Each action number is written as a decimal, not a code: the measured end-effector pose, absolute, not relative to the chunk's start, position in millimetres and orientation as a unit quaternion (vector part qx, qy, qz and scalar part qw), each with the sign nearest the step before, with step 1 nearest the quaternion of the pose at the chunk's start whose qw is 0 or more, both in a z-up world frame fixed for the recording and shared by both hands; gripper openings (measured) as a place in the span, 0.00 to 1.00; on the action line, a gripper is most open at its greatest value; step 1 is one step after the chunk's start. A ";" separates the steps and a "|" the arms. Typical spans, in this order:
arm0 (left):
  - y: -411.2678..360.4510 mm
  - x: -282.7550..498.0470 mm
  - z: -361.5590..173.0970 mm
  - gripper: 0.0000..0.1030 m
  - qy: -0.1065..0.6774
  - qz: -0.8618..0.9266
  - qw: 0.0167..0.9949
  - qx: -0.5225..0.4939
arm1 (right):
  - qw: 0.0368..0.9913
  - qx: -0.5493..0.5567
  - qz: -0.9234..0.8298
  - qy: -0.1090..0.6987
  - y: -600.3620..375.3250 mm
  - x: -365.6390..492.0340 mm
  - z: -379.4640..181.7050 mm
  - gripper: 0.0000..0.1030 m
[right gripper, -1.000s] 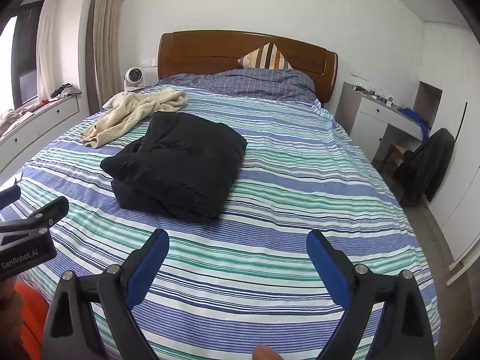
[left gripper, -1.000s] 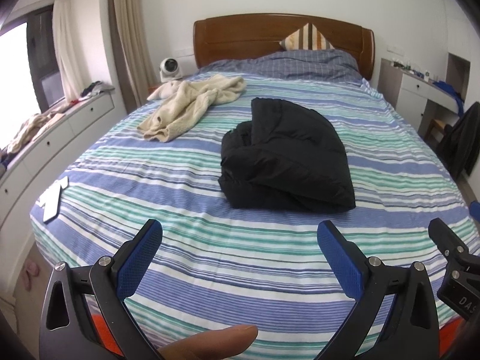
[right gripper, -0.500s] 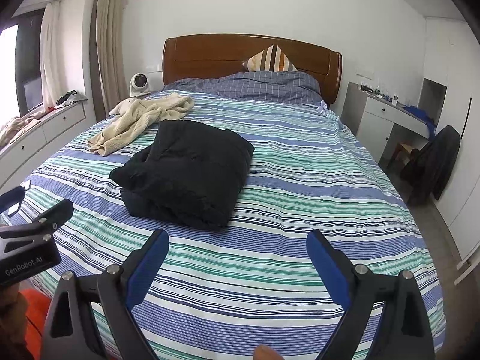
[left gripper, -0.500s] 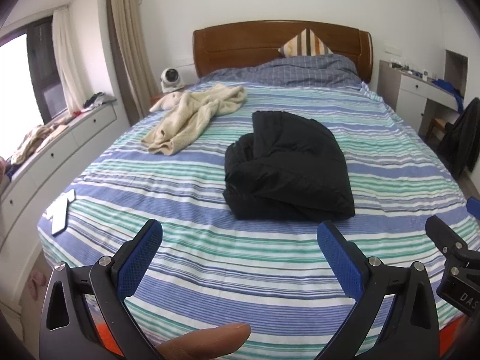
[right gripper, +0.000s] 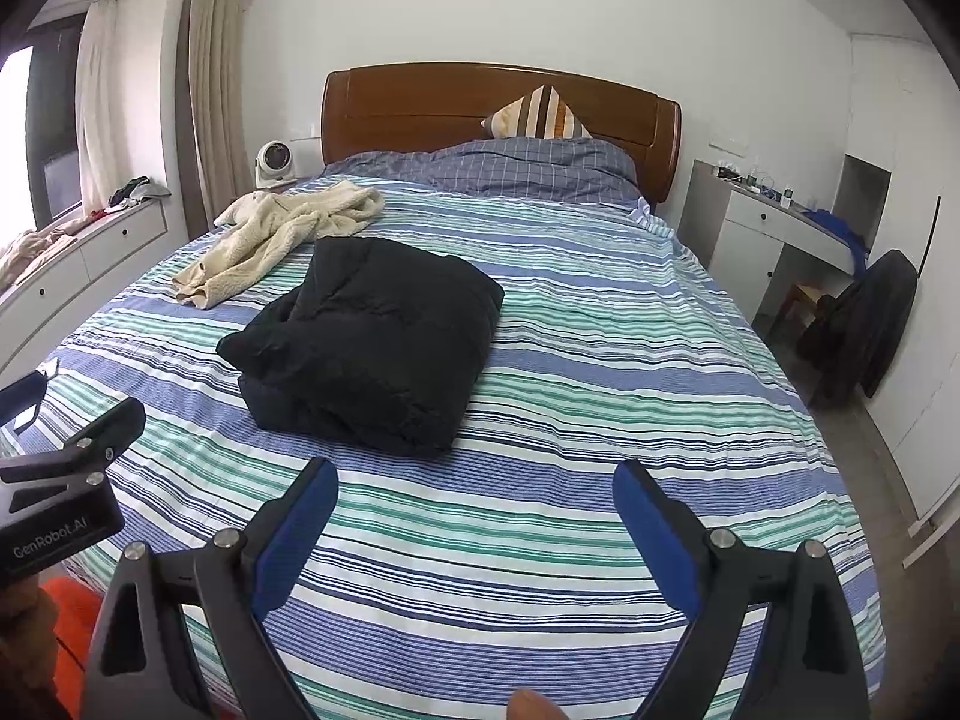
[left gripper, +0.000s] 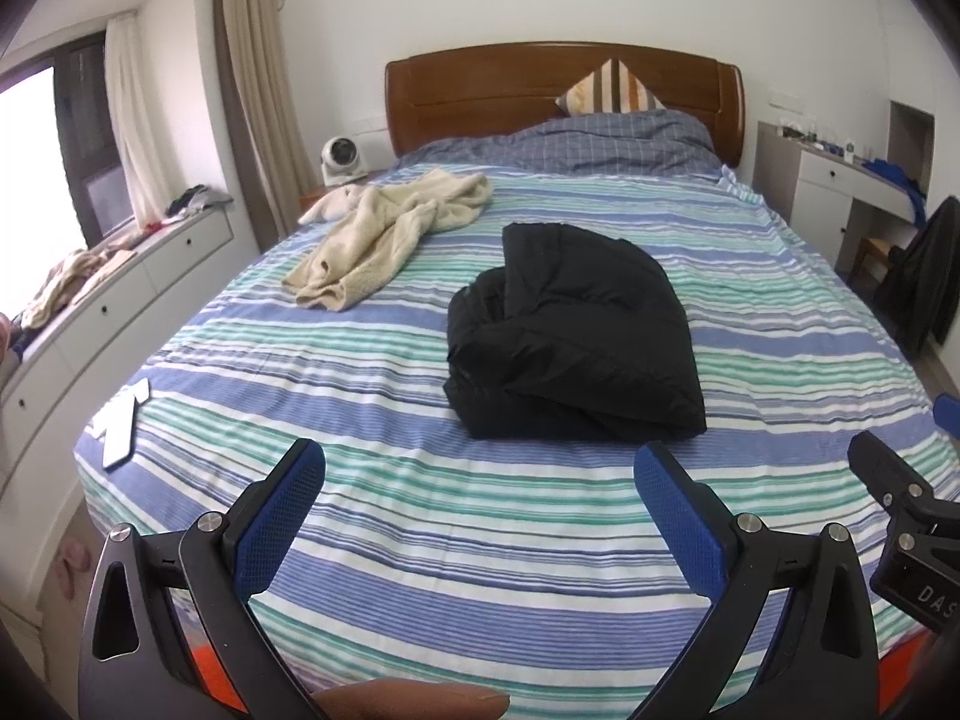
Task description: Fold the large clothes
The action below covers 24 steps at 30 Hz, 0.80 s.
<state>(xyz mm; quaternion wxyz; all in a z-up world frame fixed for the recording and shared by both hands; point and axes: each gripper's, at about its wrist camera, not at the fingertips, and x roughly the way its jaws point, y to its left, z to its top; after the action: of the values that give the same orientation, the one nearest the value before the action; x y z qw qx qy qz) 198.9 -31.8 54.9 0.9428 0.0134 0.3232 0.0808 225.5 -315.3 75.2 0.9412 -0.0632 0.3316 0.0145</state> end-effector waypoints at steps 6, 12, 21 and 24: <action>-31.8 196.6 57.2 1.00 0.320 0.080 0.944 0.014 | 0.942 -0.061 0.020 0.330 -313.6 222.4 78.6 0.92; -32.0 195.6 57.0 1.00 0.323 0.075 0.943 0.010 | 0.942 -0.065 0.017 0.330 -313.0 220.8 79.4 0.92; -28.6 198.9 55.1 1.00 0.329 0.071 0.942 0.005 | 0.940 -0.063 0.019 0.336 -314.4 220.4 75.5 0.92; -26.4 199.7 54.5 1.00 0.327 0.070 0.942 -0.005 | 0.940 -0.063 0.018 0.335 -316.2 221.2 75.3 0.92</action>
<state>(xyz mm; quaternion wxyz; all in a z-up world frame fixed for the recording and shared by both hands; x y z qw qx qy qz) 199.7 -26.4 54.5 0.9423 -0.0046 0.3274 0.0696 221.2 -316.2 75.3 0.9399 -0.0629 0.3350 0.0180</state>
